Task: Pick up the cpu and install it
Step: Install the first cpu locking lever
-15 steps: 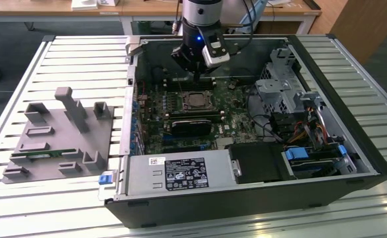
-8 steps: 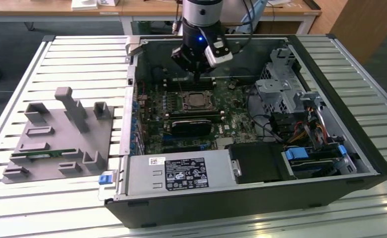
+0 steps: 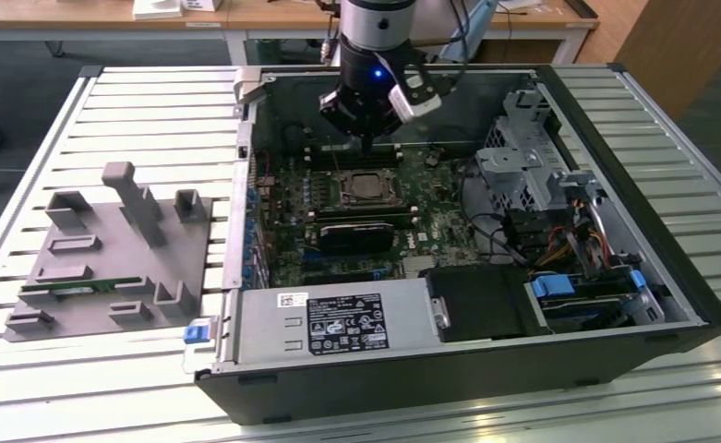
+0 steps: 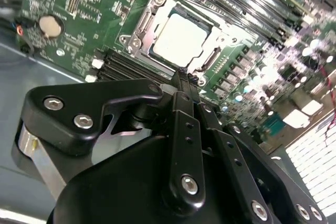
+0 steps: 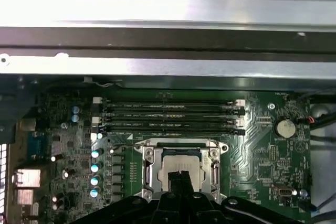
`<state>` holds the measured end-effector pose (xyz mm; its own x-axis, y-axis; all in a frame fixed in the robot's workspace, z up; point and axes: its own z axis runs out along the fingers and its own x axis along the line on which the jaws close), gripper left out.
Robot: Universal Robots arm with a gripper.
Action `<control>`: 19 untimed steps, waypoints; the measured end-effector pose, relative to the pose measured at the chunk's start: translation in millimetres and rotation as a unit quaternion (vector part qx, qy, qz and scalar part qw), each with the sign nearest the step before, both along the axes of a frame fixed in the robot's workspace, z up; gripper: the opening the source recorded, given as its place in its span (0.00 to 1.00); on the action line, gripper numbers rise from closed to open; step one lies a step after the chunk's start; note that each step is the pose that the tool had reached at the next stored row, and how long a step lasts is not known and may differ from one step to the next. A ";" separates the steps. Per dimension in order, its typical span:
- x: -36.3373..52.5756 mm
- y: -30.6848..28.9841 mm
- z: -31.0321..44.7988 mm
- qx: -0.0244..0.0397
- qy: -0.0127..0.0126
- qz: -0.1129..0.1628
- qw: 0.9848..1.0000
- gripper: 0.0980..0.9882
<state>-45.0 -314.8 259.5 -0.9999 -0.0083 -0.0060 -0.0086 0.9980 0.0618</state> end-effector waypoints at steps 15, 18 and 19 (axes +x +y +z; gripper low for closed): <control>-0.6 0.0 -0.9 0.000 0.000 0.077 0.997 0.01; -5.1 -0.1 -0.8 0.000 0.000 0.078 0.997 0.01; -7.0 -0.1 -0.8 0.000 0.000 0.078 0.997 0.01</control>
<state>-52.0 -314.9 258.7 -0.9864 -0.1645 -0.0060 -0.1646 0.9844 0.0618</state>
